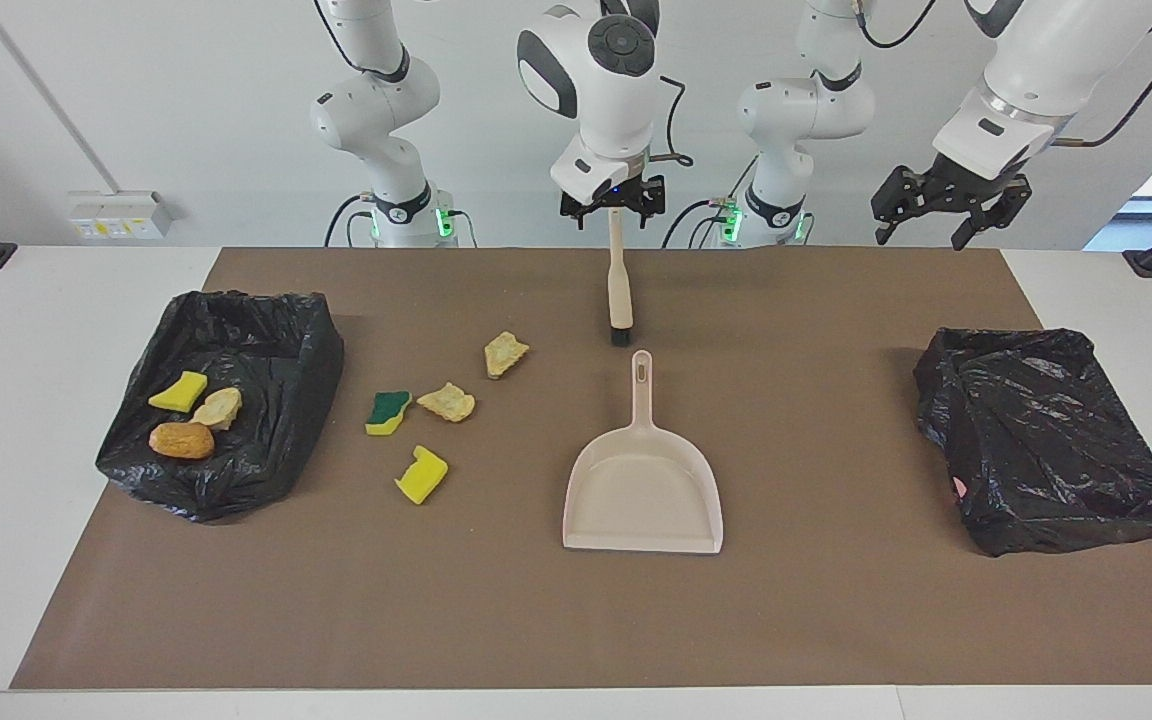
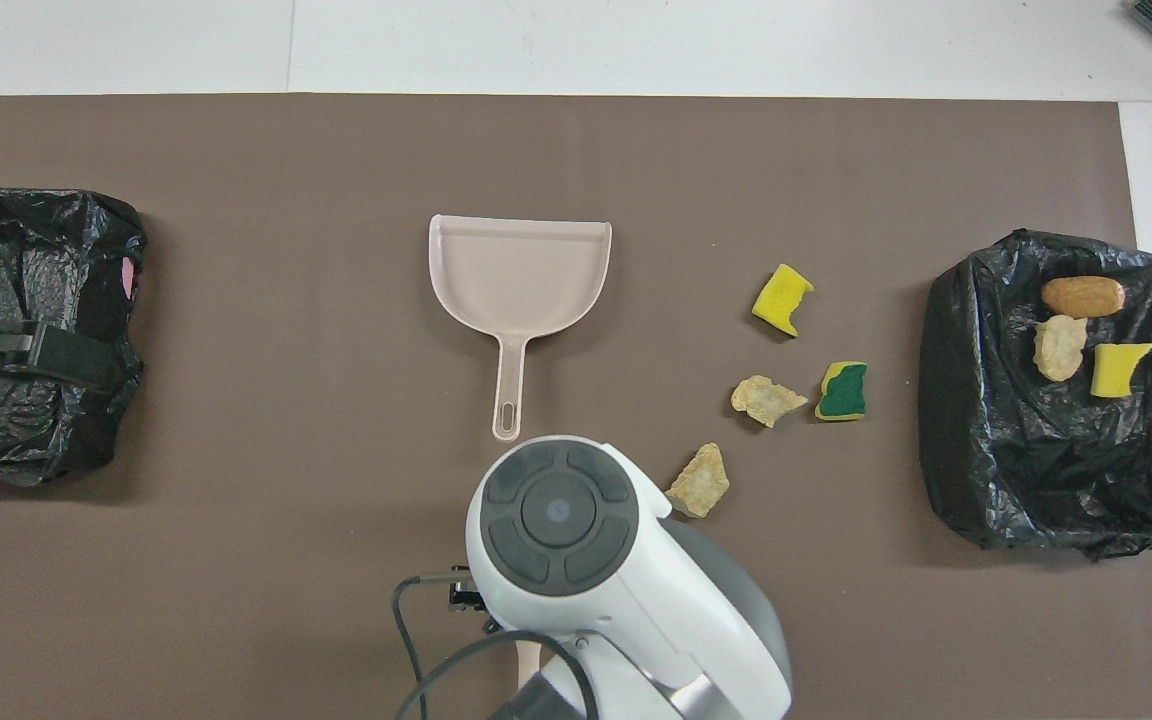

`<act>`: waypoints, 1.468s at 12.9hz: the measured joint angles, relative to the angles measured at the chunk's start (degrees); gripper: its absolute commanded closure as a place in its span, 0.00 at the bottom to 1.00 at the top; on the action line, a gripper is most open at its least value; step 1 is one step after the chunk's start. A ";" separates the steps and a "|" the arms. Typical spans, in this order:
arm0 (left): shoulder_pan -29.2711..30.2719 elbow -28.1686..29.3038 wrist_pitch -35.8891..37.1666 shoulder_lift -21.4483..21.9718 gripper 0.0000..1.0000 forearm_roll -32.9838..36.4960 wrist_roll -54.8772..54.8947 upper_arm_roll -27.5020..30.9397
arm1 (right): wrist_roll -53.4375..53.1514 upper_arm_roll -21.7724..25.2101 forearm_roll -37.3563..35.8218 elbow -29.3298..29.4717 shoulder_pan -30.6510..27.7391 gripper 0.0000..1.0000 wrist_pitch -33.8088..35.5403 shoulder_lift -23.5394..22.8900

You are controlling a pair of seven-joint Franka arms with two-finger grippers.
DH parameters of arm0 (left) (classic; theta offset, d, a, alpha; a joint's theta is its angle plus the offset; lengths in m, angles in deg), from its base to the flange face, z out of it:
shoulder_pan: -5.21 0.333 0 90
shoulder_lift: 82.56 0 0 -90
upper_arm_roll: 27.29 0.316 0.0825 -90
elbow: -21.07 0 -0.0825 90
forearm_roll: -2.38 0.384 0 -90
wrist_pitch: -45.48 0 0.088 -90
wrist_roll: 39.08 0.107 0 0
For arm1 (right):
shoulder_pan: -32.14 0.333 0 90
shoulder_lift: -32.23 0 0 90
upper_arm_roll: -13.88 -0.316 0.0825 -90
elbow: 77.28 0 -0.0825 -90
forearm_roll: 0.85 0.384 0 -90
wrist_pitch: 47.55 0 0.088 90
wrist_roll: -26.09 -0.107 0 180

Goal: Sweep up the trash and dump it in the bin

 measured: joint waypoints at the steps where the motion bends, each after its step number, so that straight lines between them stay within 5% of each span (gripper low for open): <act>1: 0.00 0.00 0.00 0.00 0.00 0.00 0.00 0.00 | -1.35 -0.02 0.83 -5.06 1.72 0.00 -3.63 1.72; 8: 0.00 0.00 0.00 0.00 0.00 0.00 0.00 0.00 | -5.33 -0.03 6.67 -23.32 8.58 0.00 -21.29 3.57; 13: 0.00 0.00 0.00 0.00 0.00 0.00 0.00 0.00 | -6.21 -0.03 8.24 -28.39 11.16 0.00 -27.05 3.52; 17: 0.00 0.00 0.00 0.00 0.00 0.00 0.00 0.00 | -6.28 -0.03 9.48 -28.92 11.32 0.47 -27.81 3.53; 19: 0.00 0.00 0.00 0.00 0.00 0.00 0.00 0.00 | -6.31 -0.03 9.49 -29.11 11.33 0.51 -27.82 3.53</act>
